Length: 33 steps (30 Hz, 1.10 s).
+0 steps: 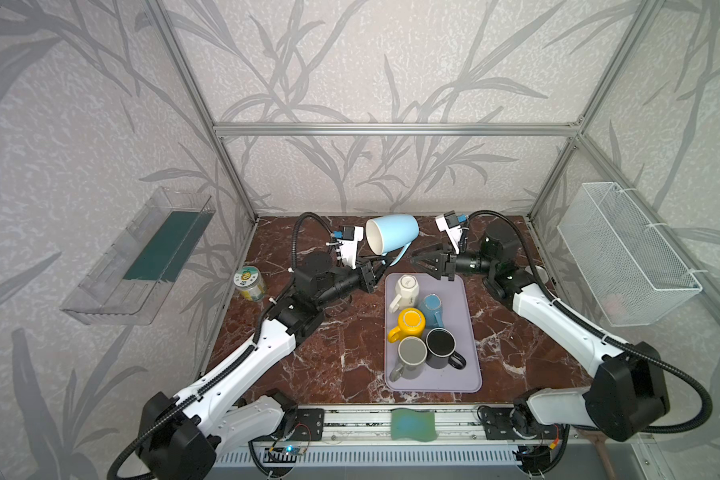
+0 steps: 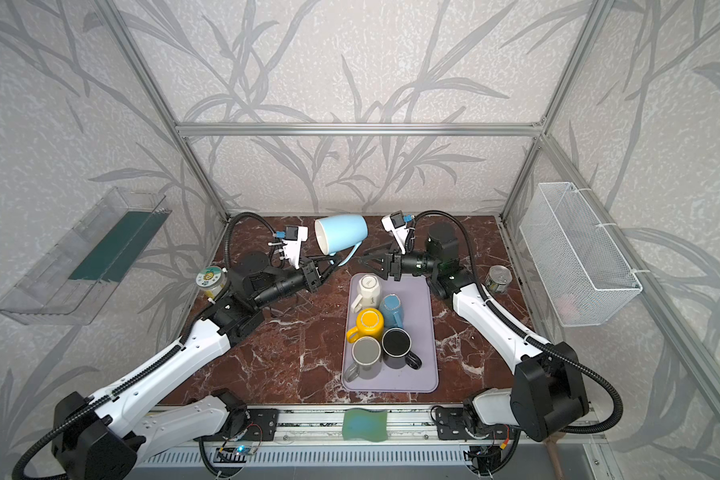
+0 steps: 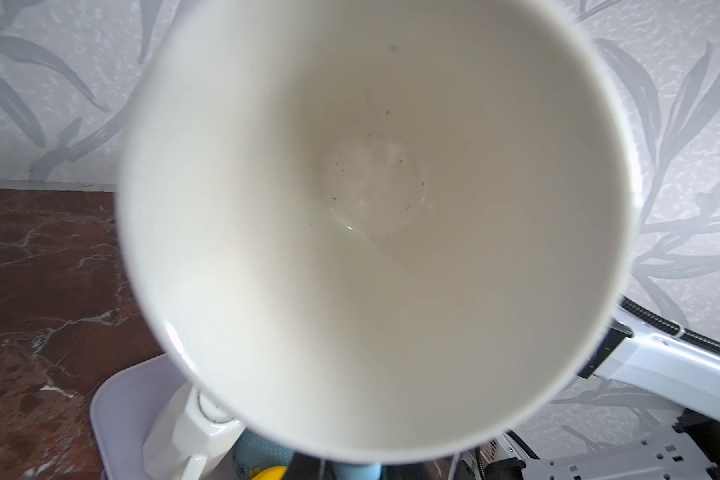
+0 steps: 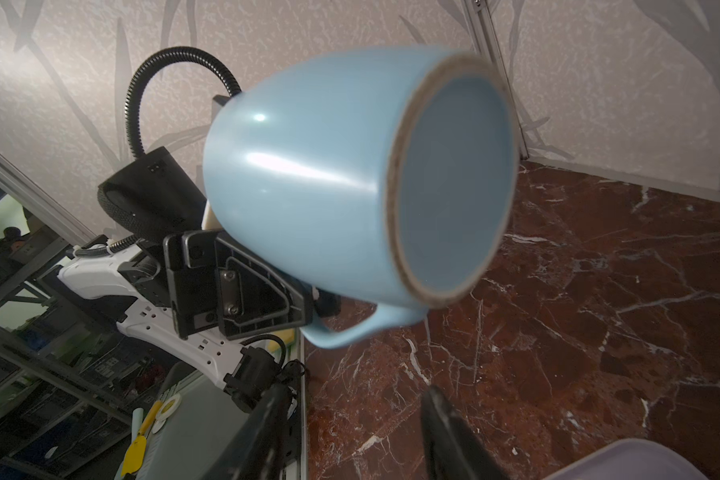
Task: Turn the mug right side up
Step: 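Open the right gripper while the left gripper carries the mug upright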
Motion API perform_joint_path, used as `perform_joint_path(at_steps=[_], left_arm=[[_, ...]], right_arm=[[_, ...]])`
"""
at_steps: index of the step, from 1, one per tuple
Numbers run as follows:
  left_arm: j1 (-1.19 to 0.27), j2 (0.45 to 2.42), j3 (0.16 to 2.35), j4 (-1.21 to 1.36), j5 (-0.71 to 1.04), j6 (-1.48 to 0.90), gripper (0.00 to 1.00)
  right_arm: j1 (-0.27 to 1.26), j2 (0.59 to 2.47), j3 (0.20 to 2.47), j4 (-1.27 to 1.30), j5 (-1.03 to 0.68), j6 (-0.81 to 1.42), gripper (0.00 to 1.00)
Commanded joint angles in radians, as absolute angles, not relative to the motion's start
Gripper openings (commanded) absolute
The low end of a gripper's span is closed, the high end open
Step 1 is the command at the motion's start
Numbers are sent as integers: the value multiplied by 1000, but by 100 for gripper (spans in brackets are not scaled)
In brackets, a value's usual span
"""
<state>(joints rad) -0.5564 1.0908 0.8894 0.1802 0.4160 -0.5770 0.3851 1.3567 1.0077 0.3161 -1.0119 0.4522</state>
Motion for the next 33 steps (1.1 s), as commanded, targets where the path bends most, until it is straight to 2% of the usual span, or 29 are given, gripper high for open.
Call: perform_joint_path(at_steps=[1,13,20,33], left_arm=[[-544,1086,968,150,356,-521,0],[-491,1142,1055,-104,224,-438,0],[-410,1207,1101,-207,186,-400,0],[-333,1428,1254,-386,79,-283,0]], right_arm=[[377,1309,989,280,-971,412,52],[356,1255,932,162,-848,369,47],[355,1209,899,97,-782,349,45],[356,1144,840,9,-696,340,42]])
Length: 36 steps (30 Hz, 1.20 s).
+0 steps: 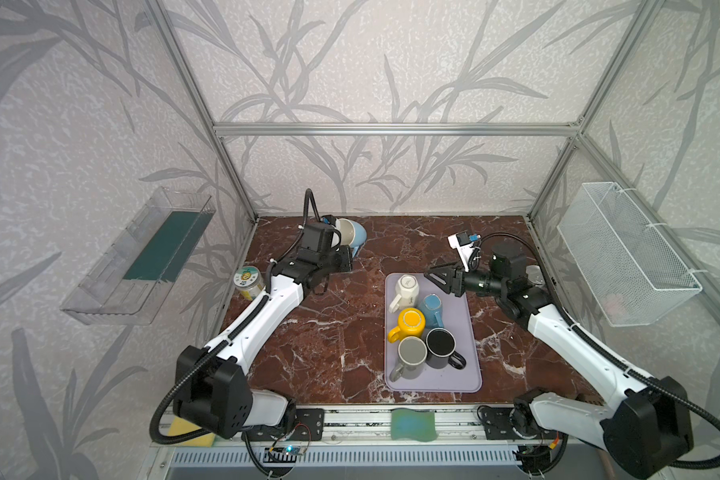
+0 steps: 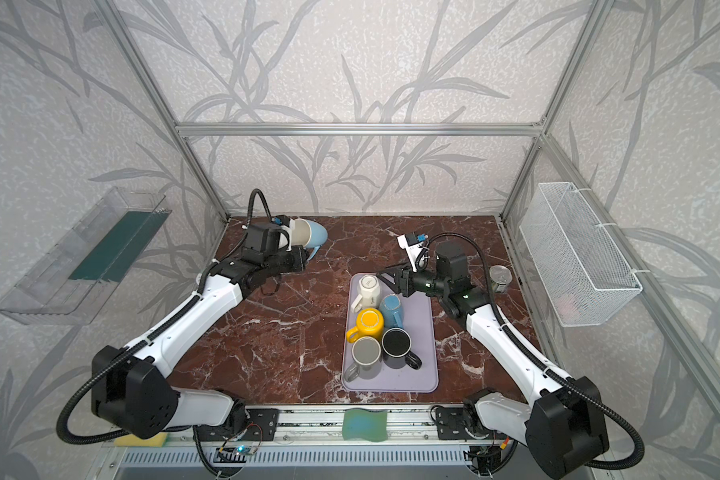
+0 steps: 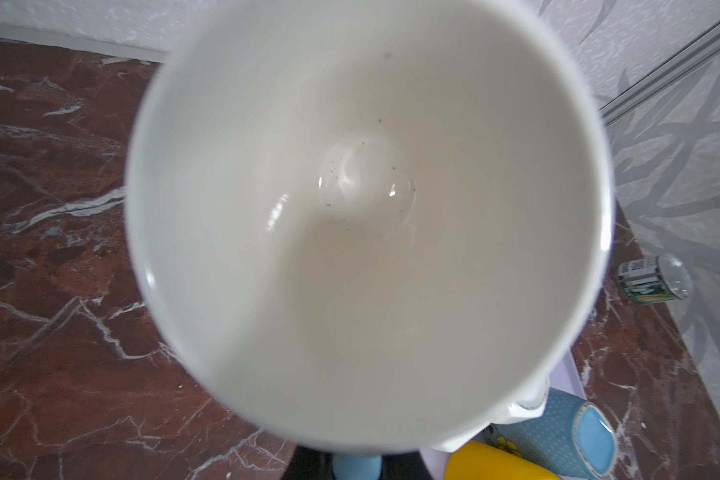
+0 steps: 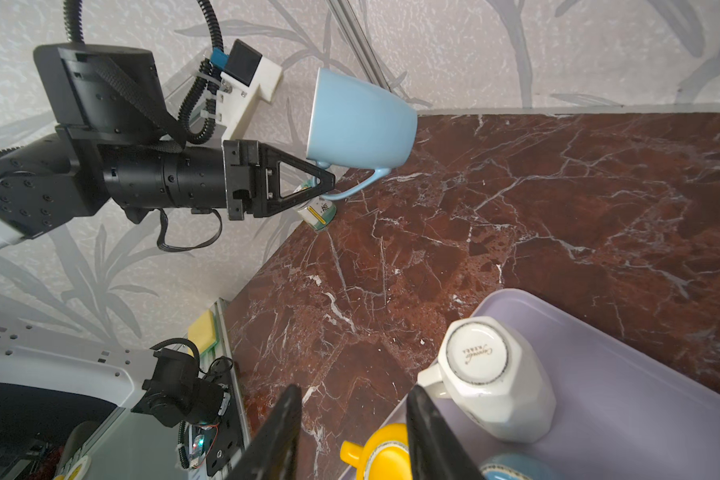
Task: Turn the mug right side up
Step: 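Open the right gripper while the left gripper carries the mug upright, then lower the upright light blue mug onto the table with the left gripper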
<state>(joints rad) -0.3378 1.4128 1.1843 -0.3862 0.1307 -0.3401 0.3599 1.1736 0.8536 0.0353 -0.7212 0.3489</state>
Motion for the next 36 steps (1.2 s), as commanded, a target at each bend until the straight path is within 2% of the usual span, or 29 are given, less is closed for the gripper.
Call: perform_joint_path(at_steps=[1,18,36], left_arm=[[-331,1446,1267,-397,71,-278,0],[-257,1754,1512,-502,17,-229,0],[-222,2123,1932,-728,-74,-177,0]], right_arm=[[356,1143,838,0,-689,338,42],[357,1101,811,-136,-622,296,42],[356,992,778,-247,-570,275,41]])
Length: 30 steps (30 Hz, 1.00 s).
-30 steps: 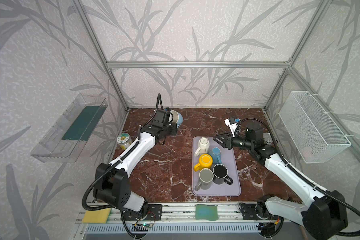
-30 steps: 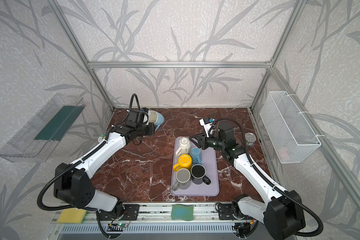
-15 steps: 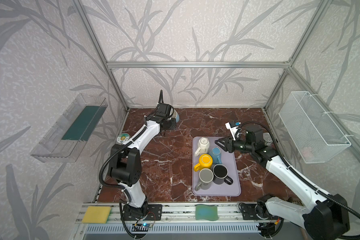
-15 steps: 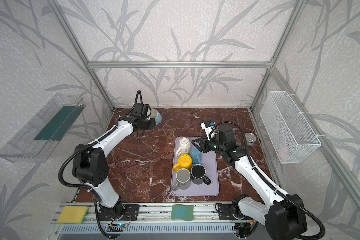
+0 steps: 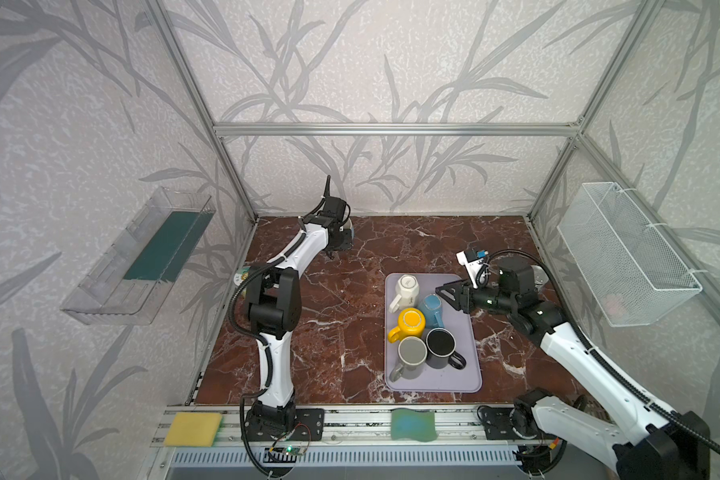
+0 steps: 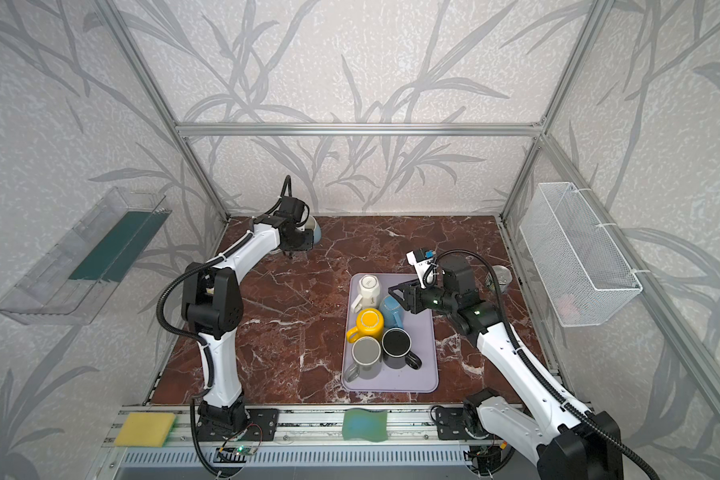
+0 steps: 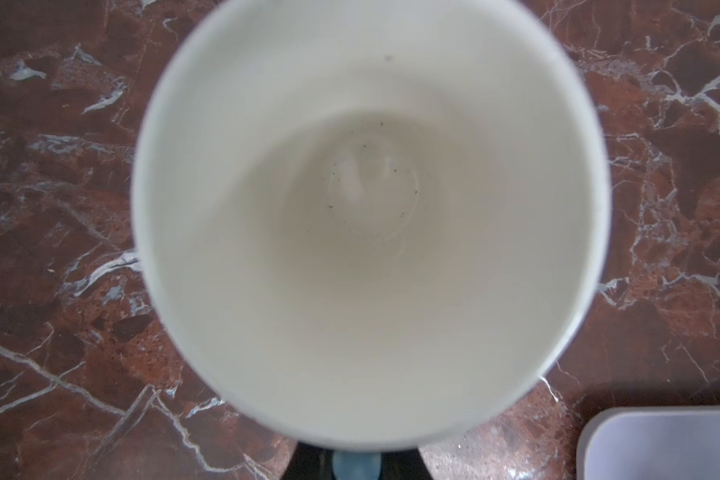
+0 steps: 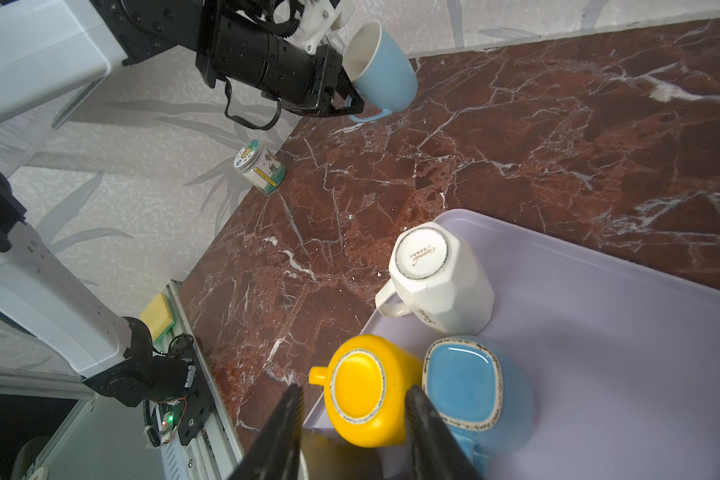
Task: Turn the mug right side up
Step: 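Lower the upright light blue mug onto the table with the left gripper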
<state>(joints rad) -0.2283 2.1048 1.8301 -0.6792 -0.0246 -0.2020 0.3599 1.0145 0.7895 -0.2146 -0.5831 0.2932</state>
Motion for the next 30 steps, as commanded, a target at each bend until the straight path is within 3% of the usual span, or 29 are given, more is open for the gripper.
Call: perform_joint_path(at_steps=[1,20,30], left_arm=[[-223,2142,1965,-758,-86,-179,0],[-219,2335,2258,-1041,-145,-124,0],[-219,2366,2276,-1061,-134,-127,0]], right_arm=[[356,990,778,-250,-566,275,41],[356,989,778,-262,-555,278,41],[356,996,788,-265,-558,276,41]])
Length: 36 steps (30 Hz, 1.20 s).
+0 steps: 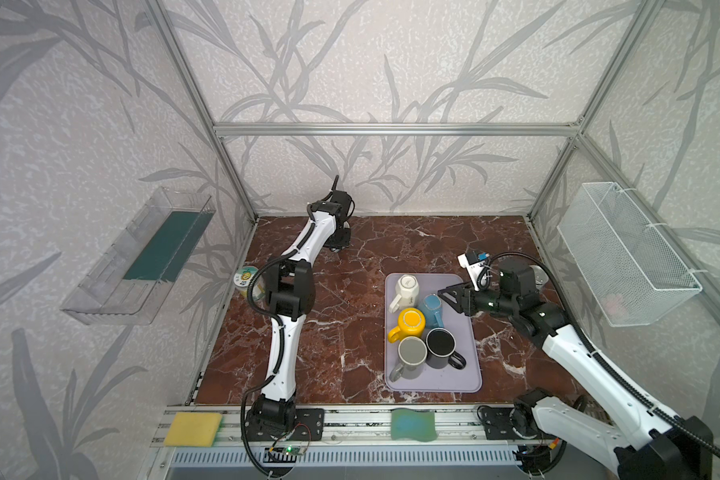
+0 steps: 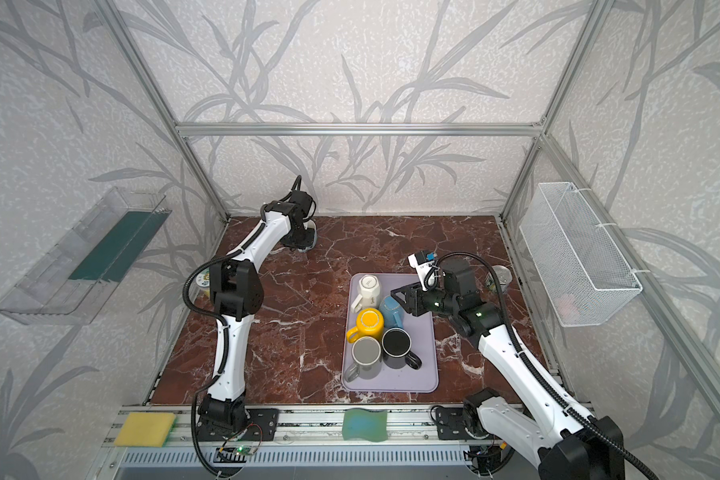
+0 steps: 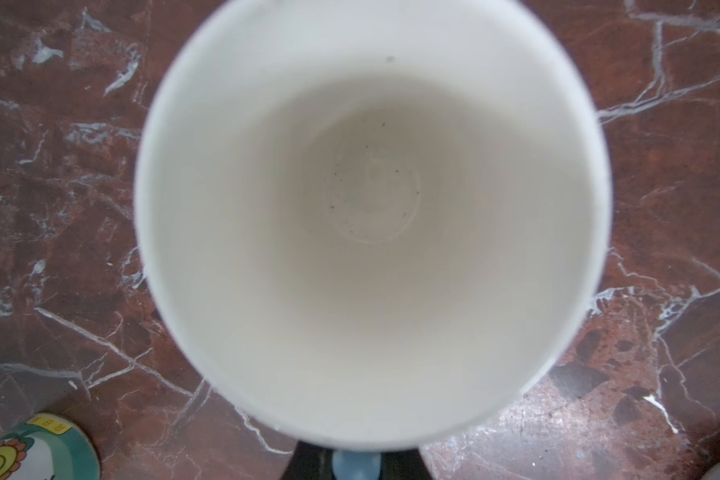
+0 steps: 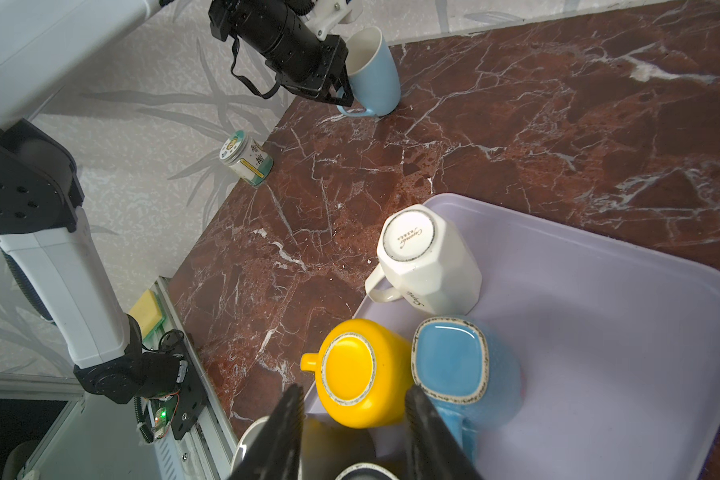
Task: Turn the mug right side up
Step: 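Lower the upright light blue mug onto the table with the left gripper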
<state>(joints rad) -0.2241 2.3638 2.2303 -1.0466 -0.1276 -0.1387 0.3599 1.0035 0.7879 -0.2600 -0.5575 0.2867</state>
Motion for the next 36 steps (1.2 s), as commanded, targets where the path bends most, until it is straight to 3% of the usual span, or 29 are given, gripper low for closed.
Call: perform_joint_path(at_steps=[1,21,25,33,36], left_arm=[[-219,2370,2277,-1063,-131,-128,0],[-219,2392,2278,-1066,-144,-143,0],[-220,2390,2280,-1069,-134,-131,17],[-218,2384,2281,-1072,-130,-127,25],[-218,2378,2281,-1076,-113,-120,43]], right_arm=[[356,994,790,-267,-558,275,41],[356,1000,787,-279,-550,265,41],[356,1002,783,-275,-548,265,41],[356,1003,784,-272,-545,268,42],[356,1000,780,-278,-542,262,42]])
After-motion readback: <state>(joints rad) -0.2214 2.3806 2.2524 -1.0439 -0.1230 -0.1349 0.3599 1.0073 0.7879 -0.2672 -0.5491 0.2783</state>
